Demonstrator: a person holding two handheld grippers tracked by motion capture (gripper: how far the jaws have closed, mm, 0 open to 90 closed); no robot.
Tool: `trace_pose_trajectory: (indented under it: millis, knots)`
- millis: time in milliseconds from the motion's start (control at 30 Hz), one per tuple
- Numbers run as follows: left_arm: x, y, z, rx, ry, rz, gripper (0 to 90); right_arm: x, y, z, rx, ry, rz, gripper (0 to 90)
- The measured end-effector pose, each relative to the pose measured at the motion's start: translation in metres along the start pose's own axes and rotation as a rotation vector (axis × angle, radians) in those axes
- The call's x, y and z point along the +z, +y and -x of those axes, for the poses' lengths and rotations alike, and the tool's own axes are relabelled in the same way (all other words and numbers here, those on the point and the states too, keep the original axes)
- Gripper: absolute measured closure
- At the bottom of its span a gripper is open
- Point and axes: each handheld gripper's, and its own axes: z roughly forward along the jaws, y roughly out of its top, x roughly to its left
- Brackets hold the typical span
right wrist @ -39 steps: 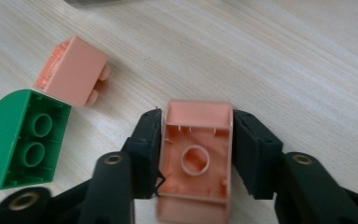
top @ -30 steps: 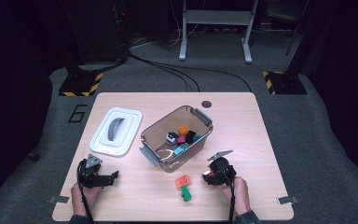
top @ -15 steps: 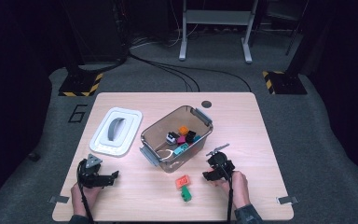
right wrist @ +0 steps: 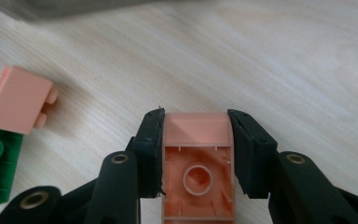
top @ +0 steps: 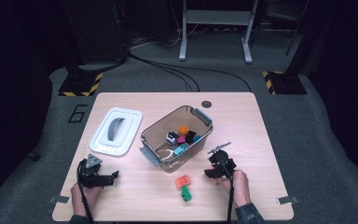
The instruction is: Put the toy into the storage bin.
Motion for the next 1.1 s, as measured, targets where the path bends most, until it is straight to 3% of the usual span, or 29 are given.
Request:
trace_pose_trajectory:
  millis: [333,500,1100]
  knots:
    - [0.000,0.000,0.000,-0.001,0.000,0.001,5.8,-0.020,0.004,0.018,0.022,0.023,0.142,58.3]
    - [0.000,0.000,0.000,-0.002,0.002,0.004,5.8,-0.025,0.010,0.024,0.028,0.023,0.169,58.3]
    - [0.000,0.000,0.000,-0.003,-0.001,0.002,5.8,-0.044,0.034,0.054,0.054,-0.050,0.252,58.4]
